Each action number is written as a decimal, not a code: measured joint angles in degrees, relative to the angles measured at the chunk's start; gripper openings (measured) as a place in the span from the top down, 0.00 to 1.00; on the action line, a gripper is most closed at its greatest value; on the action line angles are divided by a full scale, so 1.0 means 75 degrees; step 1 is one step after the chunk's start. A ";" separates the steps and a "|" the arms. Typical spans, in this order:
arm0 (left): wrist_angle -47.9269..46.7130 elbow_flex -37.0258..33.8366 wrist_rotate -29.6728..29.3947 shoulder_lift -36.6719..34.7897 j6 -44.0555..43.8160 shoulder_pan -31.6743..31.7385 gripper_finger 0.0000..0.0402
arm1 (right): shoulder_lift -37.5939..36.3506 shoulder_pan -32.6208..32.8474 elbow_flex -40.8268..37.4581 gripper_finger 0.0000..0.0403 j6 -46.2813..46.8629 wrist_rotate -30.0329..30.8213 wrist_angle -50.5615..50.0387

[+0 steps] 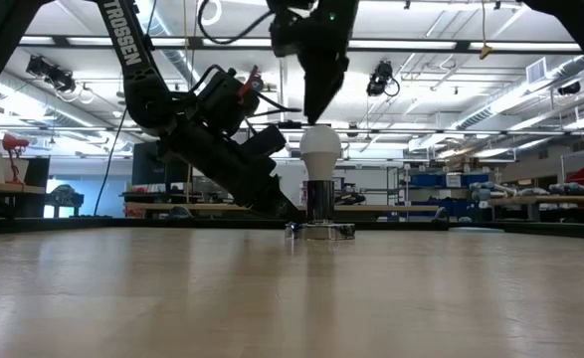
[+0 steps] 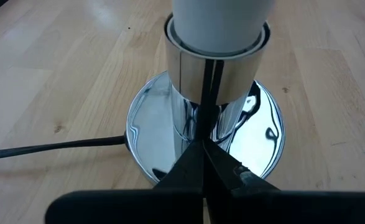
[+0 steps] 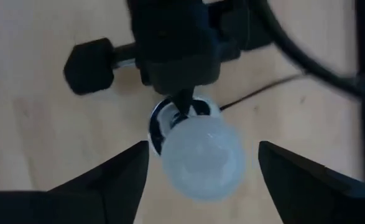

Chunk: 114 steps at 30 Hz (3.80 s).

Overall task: Screw lightbulb
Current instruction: Insert the lightbulb into the lamp socket

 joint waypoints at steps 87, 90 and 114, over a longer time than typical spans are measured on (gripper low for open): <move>0.0000 0.0000 0.0000 0.0003 -0.0032 0.0000 1.00 | -0.0003 -0.0266 0.0304 0.38 0.0217 -0.0525 -0.0236; 0.0003 0.0000 -0.0002 0.0003 -0.0032 0.0003 1.00 | 0.0020 -0.0261 0.0274 0.38 -0.1308 -0.0518 -0.0349; 0.0014 -0.0005 -0.0003 0.0003 -0.0006 0.0003 1.00 | -0.0049 -0.0497 -0.0780 0.44 0.3439 -0.0518 0.0530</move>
